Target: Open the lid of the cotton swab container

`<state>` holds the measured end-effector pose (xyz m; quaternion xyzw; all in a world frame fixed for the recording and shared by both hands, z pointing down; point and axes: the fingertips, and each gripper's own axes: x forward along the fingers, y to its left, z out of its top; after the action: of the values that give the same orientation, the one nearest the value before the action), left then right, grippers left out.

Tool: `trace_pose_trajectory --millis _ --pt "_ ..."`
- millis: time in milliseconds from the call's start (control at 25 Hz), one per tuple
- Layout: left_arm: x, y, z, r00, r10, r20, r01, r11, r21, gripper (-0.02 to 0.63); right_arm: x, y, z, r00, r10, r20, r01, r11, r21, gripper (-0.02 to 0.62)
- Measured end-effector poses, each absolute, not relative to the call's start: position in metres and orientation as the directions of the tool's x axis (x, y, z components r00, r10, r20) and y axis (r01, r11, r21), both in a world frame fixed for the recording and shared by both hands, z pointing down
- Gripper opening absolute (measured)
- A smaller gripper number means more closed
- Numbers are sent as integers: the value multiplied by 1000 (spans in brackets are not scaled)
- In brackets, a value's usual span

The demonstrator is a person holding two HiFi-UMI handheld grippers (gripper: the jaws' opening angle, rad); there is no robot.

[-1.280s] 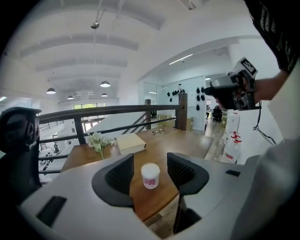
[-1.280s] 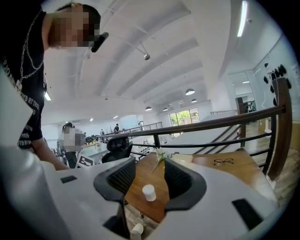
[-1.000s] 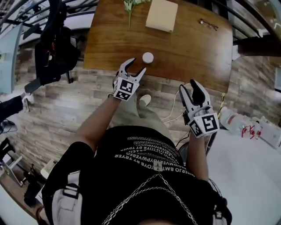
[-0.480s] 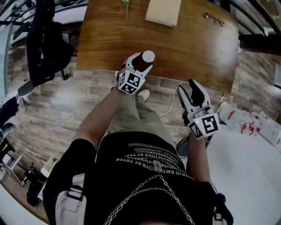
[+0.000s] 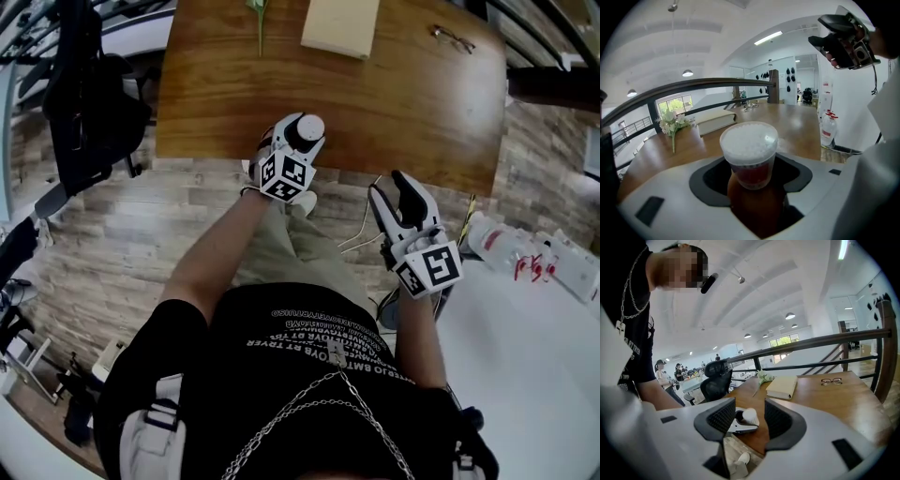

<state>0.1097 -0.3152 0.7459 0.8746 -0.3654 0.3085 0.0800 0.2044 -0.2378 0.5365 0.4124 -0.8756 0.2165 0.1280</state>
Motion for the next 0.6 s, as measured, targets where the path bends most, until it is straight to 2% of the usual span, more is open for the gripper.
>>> trace_pose_trajectory --millis 600 --pt "98 -329 696 500 -610 615 -731 -678 -78 278 180 -269 523 -652 -650 390 -750 626 -213 183"
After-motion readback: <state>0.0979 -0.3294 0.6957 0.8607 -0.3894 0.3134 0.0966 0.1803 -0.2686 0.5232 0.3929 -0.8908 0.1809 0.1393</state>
